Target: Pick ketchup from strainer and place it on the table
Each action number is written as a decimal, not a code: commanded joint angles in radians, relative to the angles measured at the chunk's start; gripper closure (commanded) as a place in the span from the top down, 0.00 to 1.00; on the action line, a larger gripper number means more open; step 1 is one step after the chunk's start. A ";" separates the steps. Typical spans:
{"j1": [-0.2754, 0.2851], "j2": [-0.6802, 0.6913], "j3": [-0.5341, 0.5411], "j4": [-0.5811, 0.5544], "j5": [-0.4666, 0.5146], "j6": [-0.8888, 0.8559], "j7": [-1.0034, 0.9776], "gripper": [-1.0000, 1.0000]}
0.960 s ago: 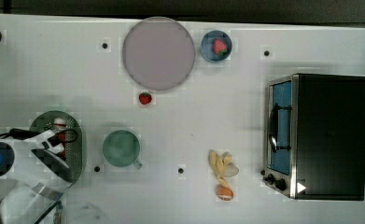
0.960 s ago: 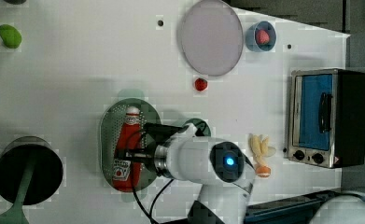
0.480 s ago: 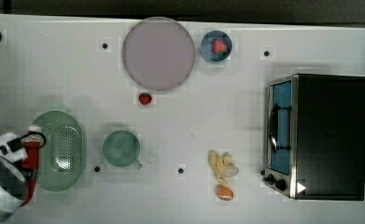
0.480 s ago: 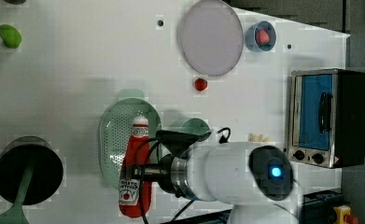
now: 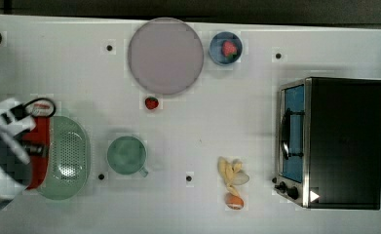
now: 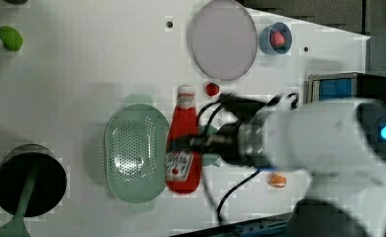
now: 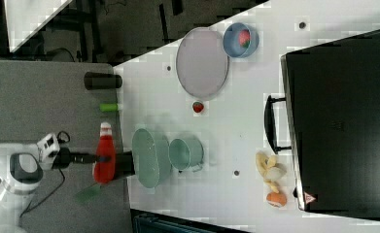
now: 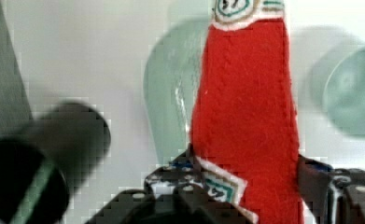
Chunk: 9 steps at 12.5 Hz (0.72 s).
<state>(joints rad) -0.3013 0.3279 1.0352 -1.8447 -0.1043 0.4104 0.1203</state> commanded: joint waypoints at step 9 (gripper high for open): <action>-0.389 -0.061 -0.079 0.080 -0.125 -0.219 -0.425 0.57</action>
<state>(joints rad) -0.6880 0.3040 0.9395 -1.7764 -0.2401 0.1986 -0.1881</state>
